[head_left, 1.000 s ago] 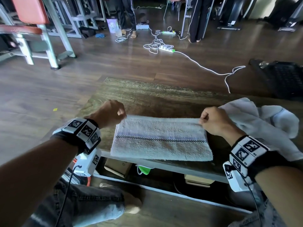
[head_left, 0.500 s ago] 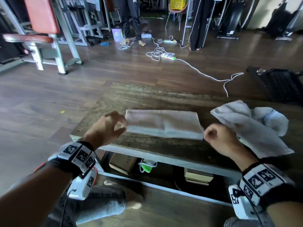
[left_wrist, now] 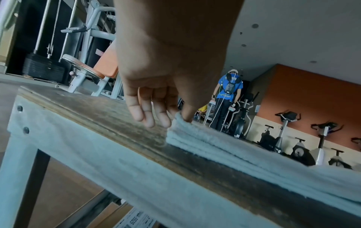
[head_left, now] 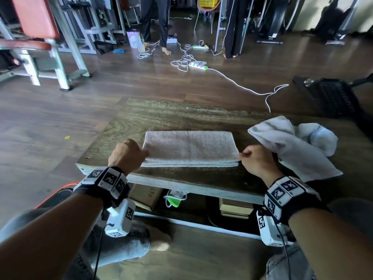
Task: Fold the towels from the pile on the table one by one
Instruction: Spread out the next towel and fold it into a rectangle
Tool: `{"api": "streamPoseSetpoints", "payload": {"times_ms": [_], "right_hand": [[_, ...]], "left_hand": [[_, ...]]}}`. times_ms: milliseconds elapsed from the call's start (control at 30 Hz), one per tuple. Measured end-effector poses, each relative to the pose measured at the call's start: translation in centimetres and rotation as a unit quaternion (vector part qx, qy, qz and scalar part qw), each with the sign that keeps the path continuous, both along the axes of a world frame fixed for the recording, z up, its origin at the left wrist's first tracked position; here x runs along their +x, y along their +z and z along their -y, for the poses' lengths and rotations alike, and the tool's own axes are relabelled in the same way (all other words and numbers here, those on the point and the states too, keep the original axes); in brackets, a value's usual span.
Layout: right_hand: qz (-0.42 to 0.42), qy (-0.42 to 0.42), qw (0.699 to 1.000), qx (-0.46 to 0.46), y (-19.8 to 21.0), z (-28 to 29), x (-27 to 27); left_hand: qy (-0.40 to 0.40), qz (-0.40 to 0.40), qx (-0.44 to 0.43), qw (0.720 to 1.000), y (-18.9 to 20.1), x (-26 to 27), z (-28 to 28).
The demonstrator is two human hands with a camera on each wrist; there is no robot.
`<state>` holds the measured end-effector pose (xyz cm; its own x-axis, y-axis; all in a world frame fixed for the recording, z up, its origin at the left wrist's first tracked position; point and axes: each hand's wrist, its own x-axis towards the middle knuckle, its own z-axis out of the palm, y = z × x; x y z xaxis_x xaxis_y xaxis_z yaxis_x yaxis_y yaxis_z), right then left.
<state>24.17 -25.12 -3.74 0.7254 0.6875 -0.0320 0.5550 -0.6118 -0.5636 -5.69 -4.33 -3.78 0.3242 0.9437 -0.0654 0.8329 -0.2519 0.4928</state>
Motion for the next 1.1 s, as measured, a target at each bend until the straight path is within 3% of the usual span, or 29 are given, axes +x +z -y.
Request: {"api": "streamPoseSetpoints", "payload": {"times_ms": [100, 333, 433, 533, 633, 833, 933, 1033, 1100], "right_hand": [[0.011, -0.007, 1.0, 0.021, 1.1, -0.5, 0.3], [0.018, 0.041, 0.993, -0.111, 0.5, 0.4, 0.2], [0.048, 0.022, 0.996, -0.075, -0.3, 0.4, -0.2], [0.122, 0.096, 0.986, 0.065, -1.0, 0.2, -1.0], [0.147, 0.231, 0.961, 0.042, -2.0, 0.0, -2.1], [0.23, 0.182, 0.955, -0.052, -0.4, -0.2, -4.5], [0.284, 0.163, 0.945, -0.013, 0.7, -1.6, -5.9], [0.23, 0.224, 0.946, 0.047, 0.0, -4.6, -7.7], [0.162, 0.275, 0.948, 0.016, -1.8, -6.4, -8.9]], "left_hand": [[0.022, 0.045, 0.018, 0.999, 1.1, -0.2, -0.3], [0.023, -0.015, -0.011, 1.0, 0.0, -1.5, 0.3], [0.008, -0.023, 0.023, 0.999, -0.5, -1.5, 1.0], [-0.088, 0.002, 0.13, 0.988, -1.0, -0.9, 1.6], [-0.241, -0.025, 0.138, 0.96, -2.0, -0.3, 2.5], [-0.248, -0.053, 0.148, 0.956, -0.9, 0.1, 4.5], [-0.234, -0.021, 0.148, 0.961, 0.2, 1.5, 4.8], [-0.25, 0.037, 0.174, 0.952, -0.3, 4.9, 4.5], [-0.27, 0.019, 0.146, 0.951, -1.6, 7.2, 4.8]]}}
